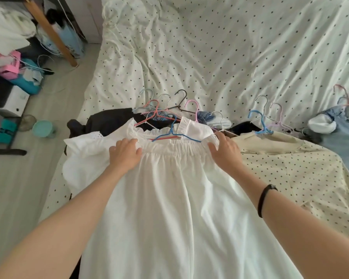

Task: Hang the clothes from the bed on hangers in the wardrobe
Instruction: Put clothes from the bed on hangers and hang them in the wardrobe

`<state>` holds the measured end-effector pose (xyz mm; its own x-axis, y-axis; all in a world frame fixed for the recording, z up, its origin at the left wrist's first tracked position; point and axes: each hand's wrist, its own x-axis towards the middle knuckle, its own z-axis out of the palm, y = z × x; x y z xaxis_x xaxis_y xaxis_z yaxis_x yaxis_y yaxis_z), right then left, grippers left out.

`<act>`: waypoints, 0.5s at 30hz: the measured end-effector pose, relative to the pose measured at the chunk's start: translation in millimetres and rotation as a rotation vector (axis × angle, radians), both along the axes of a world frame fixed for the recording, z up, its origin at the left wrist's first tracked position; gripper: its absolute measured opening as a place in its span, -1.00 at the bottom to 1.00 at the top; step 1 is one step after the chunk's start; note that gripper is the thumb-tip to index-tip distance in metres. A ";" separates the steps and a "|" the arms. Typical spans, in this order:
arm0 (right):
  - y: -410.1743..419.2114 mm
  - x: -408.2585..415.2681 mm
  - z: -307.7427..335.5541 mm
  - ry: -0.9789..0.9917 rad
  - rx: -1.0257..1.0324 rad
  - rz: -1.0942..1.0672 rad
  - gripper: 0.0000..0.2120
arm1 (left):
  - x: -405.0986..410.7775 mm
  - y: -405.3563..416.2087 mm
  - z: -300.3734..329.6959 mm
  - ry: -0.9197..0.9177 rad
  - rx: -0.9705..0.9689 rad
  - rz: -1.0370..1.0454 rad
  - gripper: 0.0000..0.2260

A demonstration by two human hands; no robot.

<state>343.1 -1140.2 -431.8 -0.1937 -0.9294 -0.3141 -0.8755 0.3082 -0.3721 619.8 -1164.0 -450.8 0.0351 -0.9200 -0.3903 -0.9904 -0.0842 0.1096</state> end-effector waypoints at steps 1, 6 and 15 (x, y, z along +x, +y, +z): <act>8.1 -0.7 6.9 0.014 -0.032 0.013 -0.52 | -6.4 7.8 5.0 0.012 -0.039 -0.051 -0.62; 71.6 -9.6 45.5 0.064 -0.129 0.079 -0.49 | -49.8 54.4 46.7 0.210 -0.311 -0.300 -0.60; 238.0 -80.5 123.9 0.172 -0.195 -0.040 -0.43 | -155.7 181.7 123.2 0.469 -0.374 -0.479 -0.54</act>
<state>262.6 -902.2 -308.0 -0.2664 -0.9597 -0.0894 -0.9197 0.2808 -0.2745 464.1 -982.3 -327.7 -0.4928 -0.8669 0.0748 -0.7521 0.4676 0.4645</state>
